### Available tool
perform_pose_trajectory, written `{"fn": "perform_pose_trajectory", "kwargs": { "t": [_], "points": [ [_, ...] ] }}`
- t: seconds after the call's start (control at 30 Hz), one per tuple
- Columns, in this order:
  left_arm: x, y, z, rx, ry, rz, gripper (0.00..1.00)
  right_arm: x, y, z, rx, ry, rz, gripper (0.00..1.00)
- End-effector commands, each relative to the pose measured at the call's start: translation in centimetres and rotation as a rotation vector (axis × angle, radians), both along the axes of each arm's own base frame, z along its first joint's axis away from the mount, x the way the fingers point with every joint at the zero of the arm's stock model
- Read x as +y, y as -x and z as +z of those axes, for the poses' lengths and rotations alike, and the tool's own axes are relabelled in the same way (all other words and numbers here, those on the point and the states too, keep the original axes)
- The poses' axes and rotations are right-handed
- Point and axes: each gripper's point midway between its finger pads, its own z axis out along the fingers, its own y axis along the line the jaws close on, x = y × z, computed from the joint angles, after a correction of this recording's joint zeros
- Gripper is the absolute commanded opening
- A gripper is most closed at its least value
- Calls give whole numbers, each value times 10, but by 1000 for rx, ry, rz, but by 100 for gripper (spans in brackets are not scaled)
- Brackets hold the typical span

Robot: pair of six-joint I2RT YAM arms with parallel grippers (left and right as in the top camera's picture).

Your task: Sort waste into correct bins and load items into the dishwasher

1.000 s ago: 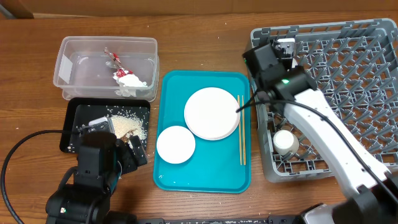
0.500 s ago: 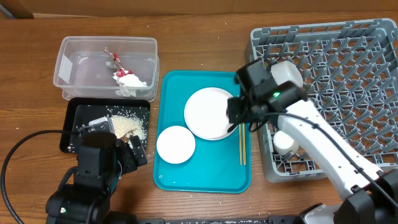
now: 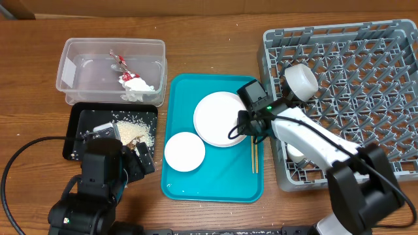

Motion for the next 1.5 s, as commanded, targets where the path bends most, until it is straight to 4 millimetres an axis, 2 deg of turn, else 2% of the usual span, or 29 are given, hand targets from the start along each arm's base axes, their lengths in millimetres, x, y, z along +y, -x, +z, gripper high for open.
{"fn": "perform_pose_trajectory", "kwargs": {
  "t": [0.0,0.1,0.23,0.47,0.67,0.77,0.83,0.87,0.9,0.93,1.03,1.17,1.2,1.23,1.27,1.33,1.43,1.47],
  "points": [
    [2,0,1,-11,-3,20,100,-6,-4,-12,3,37,-22,36],
    [2,0,1,-11,-3,20,100,-8,-5,-12,6,32,-31,27],
    [2,0,1,-11,-3,20,100,-9,-3,-13,21,25,-39,6],
    [2,0,1,-11,-3,19,100,-9,-6,0,17,36,-41,4],
    [2,0,1,-11,-3,20,100,-5,-16,33,-57,1,-44,4],
    [2,0,1,-11,-3,20,100,-13,-24,52,-129,27,-63,4],
    [2,0,1,-11,-3,20,100,-20,-31,74,-208,47,-80,4],
    [2,0,1,-11,-3,20,100,-25,-35,96,-275,49,-97,4],
    [2,0,1,-11,-3,20,100,-28,-37,110,-314,48,-107,4],
    [2,0,1,-11,-3,20,100,-37,-38,137,-395,50,-134,4],
    [2,0,1,-11,-3,20,100,-61,-39,181,-544,108,-199,4],
    [2,0,1,-11,-3,20,100,-102,-37,241,-750,298,-223,4],
    [2,0,1,-11,-3,20,100,-129,-35,269,-838,453,-282,4],
    [2,0,1,-11,-3,20,100,-141,-34,280,-868,526,-311,4],
    [2,0,1,-11,-3,20,100,-154,-34,290,-886,610,-324,4],
    [2,0,1,-11,-3,20,100,-168,-37,298,-885,705,-323,4],
    [2,0,1,-11,-3,20,100,-197,-43,302,-854,823,-364,4],
    [2,0,1,-11,-3,20,100,-219,-48,301,-826,889,-411,4]
  ]
}}
